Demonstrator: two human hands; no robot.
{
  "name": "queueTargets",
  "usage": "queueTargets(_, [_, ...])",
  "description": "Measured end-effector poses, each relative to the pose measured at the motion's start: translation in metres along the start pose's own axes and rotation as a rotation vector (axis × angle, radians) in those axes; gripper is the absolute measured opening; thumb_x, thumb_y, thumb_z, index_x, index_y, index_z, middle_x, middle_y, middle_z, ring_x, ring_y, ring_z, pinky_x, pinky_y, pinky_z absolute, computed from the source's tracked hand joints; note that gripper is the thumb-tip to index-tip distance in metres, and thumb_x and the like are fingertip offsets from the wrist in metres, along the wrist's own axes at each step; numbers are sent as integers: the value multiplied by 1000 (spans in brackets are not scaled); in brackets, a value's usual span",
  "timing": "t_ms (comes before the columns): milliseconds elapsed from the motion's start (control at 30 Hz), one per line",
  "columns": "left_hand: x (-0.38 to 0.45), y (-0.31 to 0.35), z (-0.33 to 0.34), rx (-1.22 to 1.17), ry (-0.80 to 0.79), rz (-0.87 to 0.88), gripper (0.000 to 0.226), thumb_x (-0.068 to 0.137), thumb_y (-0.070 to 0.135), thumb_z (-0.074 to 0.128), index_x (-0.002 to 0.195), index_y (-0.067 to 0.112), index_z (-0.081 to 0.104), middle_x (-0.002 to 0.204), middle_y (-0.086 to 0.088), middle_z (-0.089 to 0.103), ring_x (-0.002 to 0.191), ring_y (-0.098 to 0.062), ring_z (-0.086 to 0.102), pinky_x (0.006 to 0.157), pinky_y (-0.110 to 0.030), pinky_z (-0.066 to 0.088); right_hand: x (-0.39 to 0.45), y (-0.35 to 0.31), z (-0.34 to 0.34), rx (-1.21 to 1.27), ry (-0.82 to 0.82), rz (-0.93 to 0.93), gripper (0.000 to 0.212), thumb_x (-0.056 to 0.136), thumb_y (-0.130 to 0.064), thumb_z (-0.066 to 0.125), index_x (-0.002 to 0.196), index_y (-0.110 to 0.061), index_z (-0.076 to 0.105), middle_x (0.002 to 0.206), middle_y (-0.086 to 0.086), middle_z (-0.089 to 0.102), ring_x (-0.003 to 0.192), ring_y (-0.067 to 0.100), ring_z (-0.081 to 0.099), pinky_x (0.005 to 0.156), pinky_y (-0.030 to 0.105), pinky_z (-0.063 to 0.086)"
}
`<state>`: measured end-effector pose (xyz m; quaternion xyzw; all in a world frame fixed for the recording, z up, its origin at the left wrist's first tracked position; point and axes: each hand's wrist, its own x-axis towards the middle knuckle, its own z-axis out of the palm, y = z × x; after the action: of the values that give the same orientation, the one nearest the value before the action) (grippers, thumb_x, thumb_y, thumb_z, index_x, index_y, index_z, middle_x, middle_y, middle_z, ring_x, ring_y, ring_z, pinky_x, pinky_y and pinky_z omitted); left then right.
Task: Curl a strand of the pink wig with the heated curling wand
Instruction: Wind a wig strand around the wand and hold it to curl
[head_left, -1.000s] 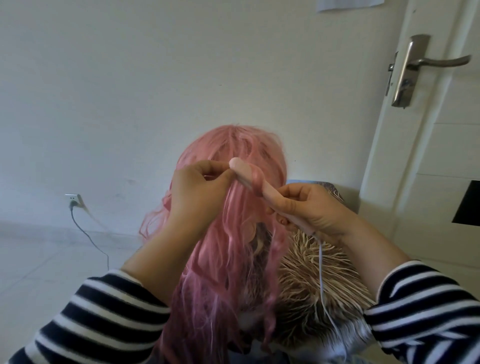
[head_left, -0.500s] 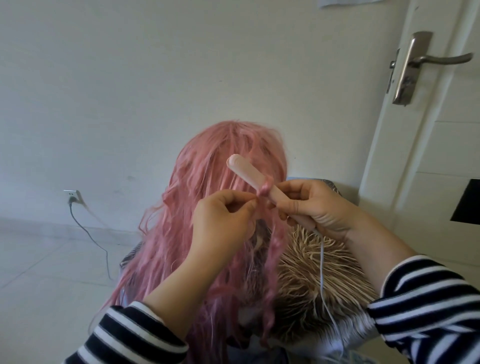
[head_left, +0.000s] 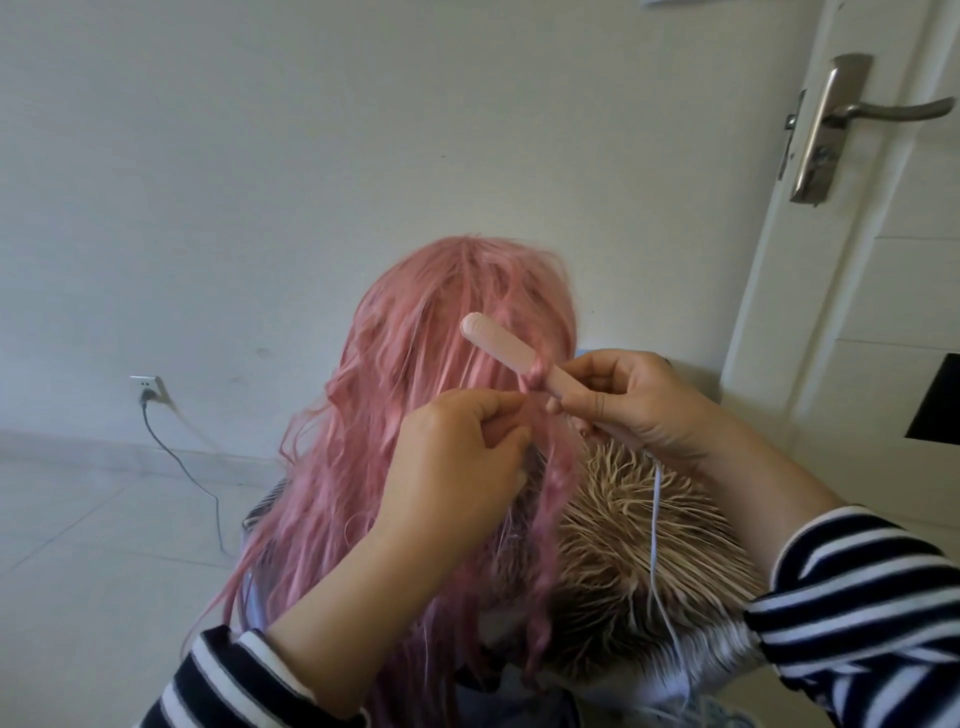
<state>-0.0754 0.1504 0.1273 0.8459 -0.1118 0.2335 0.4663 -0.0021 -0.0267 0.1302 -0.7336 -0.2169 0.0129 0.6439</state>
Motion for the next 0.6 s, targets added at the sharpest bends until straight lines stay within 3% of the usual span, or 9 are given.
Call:
queueTargets(133, [4,6,-8,105,12,98,25,80,15,66,103,24,72,99,6,72,88,-4,67,82,-22,54,-1,-2,-1,-23,-14,-2,40,66,-18,72,101,-1,64,90,25,61,54,11,52,51,20,43])
queueTargets(300, [11,13,-17,123,6,141,22,80,16,67,89,36,71,90,12,72,84,-4,67,79,-32,56,-2,-3,-1,-61,-12,6,41,65,-22,74,101,-4,65,90,20,64,56,8,54,54,21,45])
queueTargets(433, [18,18,-24,142,-12,170,18,80,17,67,89,31,72,72,27,62,77,13,62,70,-11,51,-2,-4,-2,-82,-17,8,35,64,-21,74,96,-9,66,90,19,66,59,9,55,57,25,46])
queueTargets(600, [30,23,-35,195,-71,241,15,81,17,68,94,24,71,72,29,57,70,23,54,68,3,41,-2,-6,-4,-75,-41,-7,32,62,-20,79,91,-13,67,85,13,67,58,6,57,56,22,47])
